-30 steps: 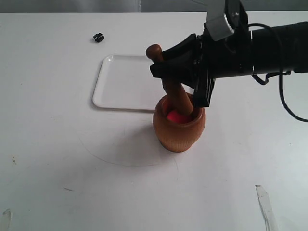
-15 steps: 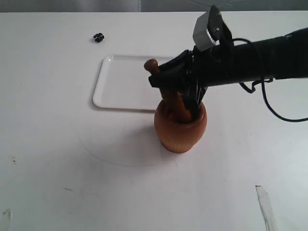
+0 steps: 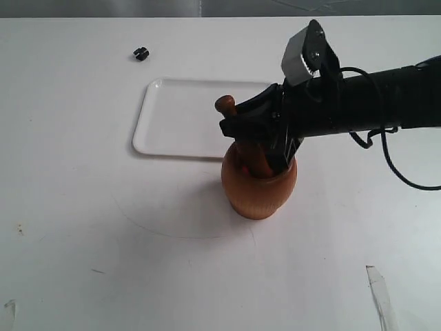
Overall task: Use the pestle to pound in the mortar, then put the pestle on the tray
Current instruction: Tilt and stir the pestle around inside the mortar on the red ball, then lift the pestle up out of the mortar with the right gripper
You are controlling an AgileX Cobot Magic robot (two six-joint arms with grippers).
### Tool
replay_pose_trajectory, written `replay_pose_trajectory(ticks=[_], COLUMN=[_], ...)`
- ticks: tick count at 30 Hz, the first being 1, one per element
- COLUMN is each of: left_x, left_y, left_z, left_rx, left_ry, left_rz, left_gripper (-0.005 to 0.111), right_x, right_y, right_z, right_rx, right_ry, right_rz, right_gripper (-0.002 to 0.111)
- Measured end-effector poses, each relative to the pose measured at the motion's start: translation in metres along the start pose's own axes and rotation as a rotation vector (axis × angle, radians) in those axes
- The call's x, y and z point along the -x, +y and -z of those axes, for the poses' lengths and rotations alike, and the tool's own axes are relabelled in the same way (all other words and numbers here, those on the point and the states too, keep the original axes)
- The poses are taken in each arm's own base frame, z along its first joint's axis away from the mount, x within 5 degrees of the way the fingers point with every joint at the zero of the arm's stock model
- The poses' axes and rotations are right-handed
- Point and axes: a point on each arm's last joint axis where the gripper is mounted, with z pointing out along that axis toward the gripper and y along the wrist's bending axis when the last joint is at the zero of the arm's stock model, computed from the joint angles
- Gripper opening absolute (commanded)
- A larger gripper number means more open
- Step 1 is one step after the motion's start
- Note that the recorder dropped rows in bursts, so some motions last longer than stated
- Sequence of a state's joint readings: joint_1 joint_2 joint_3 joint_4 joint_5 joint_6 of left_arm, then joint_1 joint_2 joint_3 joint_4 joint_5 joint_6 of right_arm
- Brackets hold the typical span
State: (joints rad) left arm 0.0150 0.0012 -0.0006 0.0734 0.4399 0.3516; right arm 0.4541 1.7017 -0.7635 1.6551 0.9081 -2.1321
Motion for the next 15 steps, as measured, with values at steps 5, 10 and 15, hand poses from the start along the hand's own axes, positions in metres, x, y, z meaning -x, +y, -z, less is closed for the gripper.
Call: replay_pose_trajectory(ticks=[5,10,15], left_x=[0.000,0.000,0.000], left_y=[0.000,0.000,0.000], left_z=[0.000,0.000,0.000], left_rx=[0.000,0.000,0.000], left_ry=[0.000,0.000,0.000], left_rz=[0.000,0.000,0.000], left_gripper=[0.000,0.000,0.000], right_x=[0.010,0.044,0.043], right_y=[-0.003,0.010,0.010], right_z=[0.001,0.021,0.024], right_rx=[0.005,-0.040,-0.078], right_ry=[-0.015,-0.091,-0.079], right_rz=[0.040,0.151,0.147], right_gripper=[0.000,0.000,0.000])
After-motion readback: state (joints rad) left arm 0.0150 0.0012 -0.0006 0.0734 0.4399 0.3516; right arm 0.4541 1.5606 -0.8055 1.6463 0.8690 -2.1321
